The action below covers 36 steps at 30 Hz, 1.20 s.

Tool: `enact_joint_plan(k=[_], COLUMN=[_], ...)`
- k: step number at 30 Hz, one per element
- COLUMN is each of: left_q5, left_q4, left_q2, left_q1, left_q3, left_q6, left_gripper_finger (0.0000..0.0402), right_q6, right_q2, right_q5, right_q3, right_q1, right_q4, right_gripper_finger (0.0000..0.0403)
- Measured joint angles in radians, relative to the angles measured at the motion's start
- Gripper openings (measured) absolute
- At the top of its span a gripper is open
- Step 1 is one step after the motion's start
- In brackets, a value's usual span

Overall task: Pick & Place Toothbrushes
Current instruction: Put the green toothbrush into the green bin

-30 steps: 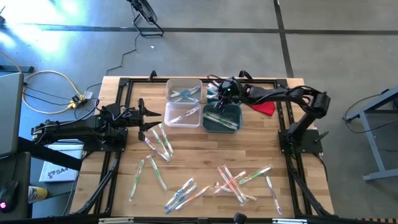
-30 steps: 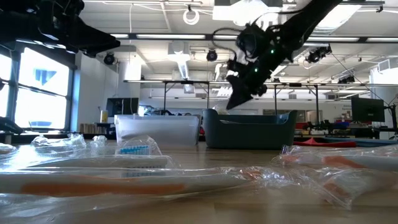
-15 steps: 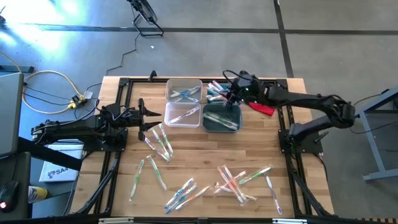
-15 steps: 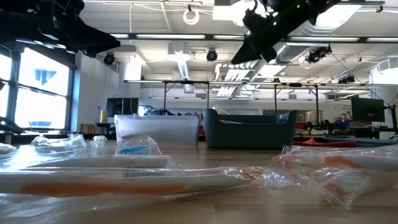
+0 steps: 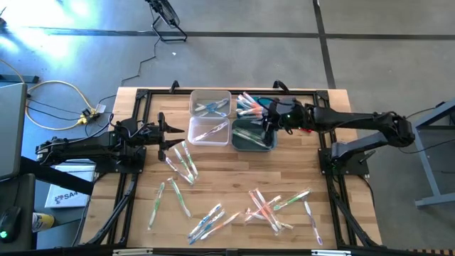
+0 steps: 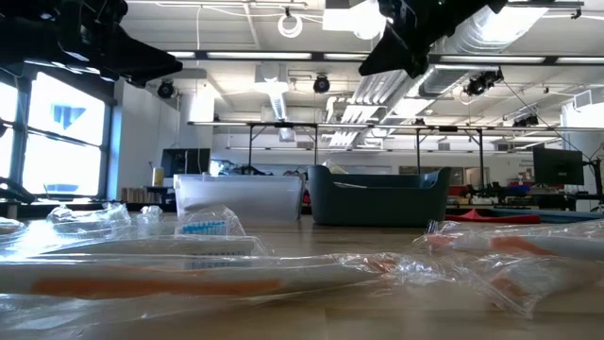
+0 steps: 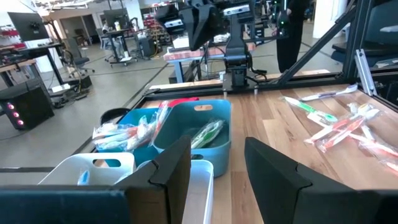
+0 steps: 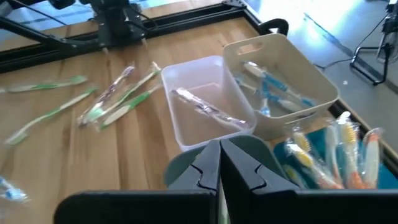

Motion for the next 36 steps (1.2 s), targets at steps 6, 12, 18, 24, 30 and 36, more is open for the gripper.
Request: enact_joint_plan(k=[6, 12, 18, 24, 30, 36], left_q5=[0.0, 0.001, 0.001, 0.001, 0.001, 0.0], left_q4=[0.002, -0.003, -0.009, -0.031, -0.031, -0.054], left_q2=[0.0, 0.0, 0.0, 0.0, 0.0, 0.0], left_q1=[0.0, 0.0, 0.0, 0.0, 0.0, 0.0], left_q3=[0.0, 0.0, 0.0, 0.0, 0.0, 0.0], left_q6=[-0.019, -0.144, -0.184, -0.243, -0.262, -0.237], left_gripper_finger=[0.0148, 0.0148, 0.0148, 0.0148, 0.0148, 0.0148], right_q6=[0.03, 0.046, -0.028, -0.078, -0.042, 0.028], right_q2=[0.0, 0.0, 0.0, 0.0, 0.0, 0.013], right_q5=[0.002, 0.005, -0.006, -0.056, -0.08, -0.059], right_q3=[0.0, 0.0, 0.0, 0.0, -0.001, -0.001], right_q1=[0.037, 0.076, 0.102, 0.104, 0.098, 0.078], right_q4=[-0.023, -0.023, -0.026, -0.028, -0.08, -0.072], right_gripper_finger=[0.0003, 0.0003, 0.0003, 0.0003, 0.0003, 0.0003])
